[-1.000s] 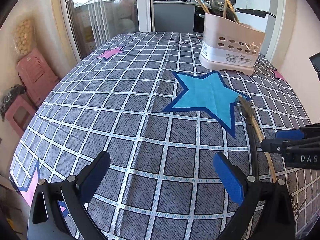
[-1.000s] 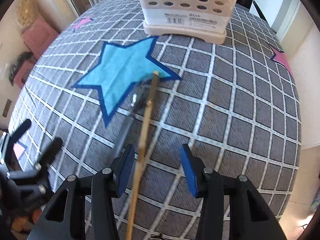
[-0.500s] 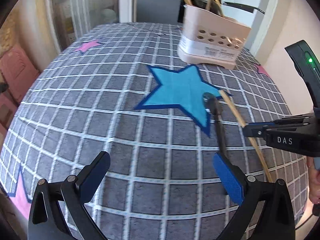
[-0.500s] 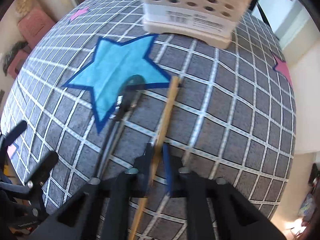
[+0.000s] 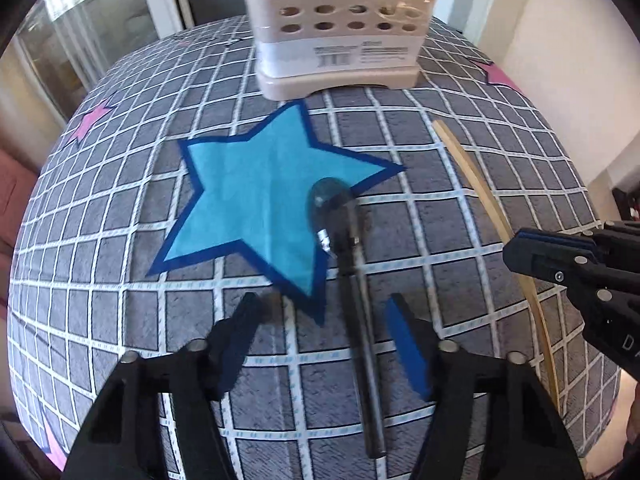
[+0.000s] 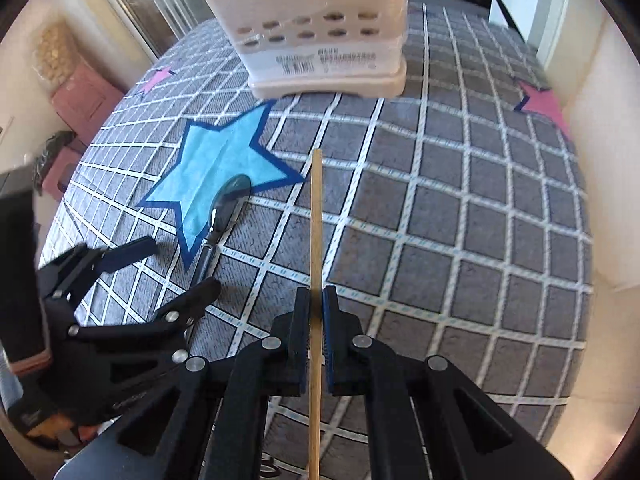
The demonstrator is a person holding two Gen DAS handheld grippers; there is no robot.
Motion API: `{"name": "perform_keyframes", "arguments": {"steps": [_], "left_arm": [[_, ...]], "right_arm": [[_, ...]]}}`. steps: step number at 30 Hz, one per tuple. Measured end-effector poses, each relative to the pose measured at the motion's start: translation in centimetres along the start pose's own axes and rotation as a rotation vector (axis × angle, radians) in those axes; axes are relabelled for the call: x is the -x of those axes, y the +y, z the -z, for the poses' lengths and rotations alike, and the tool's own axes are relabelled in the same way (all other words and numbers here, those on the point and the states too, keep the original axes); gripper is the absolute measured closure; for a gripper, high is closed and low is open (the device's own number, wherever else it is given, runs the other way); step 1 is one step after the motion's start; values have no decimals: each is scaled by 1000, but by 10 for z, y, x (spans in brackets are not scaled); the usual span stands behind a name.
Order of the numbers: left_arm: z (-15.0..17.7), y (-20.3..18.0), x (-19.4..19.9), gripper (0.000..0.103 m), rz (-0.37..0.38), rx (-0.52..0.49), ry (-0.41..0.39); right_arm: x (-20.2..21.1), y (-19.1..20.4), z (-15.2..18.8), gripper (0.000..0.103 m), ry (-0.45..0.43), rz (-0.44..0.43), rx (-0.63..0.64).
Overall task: Organize utensils
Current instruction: 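Close the left tool on the last dark spoon, then lift the spoon and chopstick with both tools and carry them over the beige caddy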
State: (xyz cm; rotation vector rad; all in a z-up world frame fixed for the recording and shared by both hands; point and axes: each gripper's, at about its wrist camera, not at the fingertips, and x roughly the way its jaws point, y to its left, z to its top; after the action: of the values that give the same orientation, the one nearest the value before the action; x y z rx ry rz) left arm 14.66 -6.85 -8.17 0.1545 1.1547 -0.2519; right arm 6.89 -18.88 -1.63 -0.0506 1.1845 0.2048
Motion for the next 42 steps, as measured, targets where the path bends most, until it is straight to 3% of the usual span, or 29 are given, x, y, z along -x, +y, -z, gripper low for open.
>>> {"name": "perform_keyframes", "arguments": {"steps": [2, 9, 12, 14, 21, 35, 42], "left_arm": [[-3, -5, 1, 22, 0, -19, 10], [-12, -7, 0, 25, 13, -14, 51], [-12, -11, 0, 43, 25, -30, 55], [-15, -13, -1, 60, 32, -36, 58], [-10, -8, 2, 61, 51, 22, 9], [6, 4, 46, 61, 59, 110, -236], [-1, 14, 71, 61, 67, 159, -329]], "right_arm": [[8, -2, 0, 97, -24, 18, 22], [24, -1, 0, 97, -98, 43, 61], [29, -1, 2, 97, -116, 58, 79], [32, 0, 2, 97, -126, 63, 89], [36, 3, 2, 97, -148, 77, 102], [41, 7, -2, 97, -181, 99, 117], [50, -1, -8, 97, -208, 5, 77]]}}
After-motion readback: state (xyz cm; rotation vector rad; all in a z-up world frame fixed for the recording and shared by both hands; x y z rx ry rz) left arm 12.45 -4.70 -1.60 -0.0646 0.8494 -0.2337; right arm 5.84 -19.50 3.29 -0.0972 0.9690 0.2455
